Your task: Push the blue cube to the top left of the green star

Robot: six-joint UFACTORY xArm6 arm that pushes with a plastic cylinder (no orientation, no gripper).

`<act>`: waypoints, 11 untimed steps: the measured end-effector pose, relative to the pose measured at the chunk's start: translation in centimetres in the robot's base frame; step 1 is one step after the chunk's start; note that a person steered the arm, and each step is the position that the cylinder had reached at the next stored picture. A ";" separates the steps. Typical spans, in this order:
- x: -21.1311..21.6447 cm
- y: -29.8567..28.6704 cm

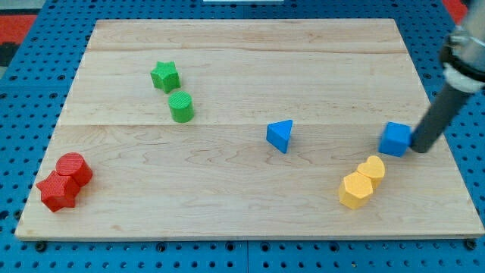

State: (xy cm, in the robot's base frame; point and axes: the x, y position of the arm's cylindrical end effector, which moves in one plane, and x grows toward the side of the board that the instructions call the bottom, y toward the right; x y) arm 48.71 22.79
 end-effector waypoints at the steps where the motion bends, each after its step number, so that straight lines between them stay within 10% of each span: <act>1: -0.2 -7.4; 2: -1.6 -14.8; 6: -2.2 -10.2; 11: -15.1 -19.2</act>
State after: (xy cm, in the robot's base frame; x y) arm 33.61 3.56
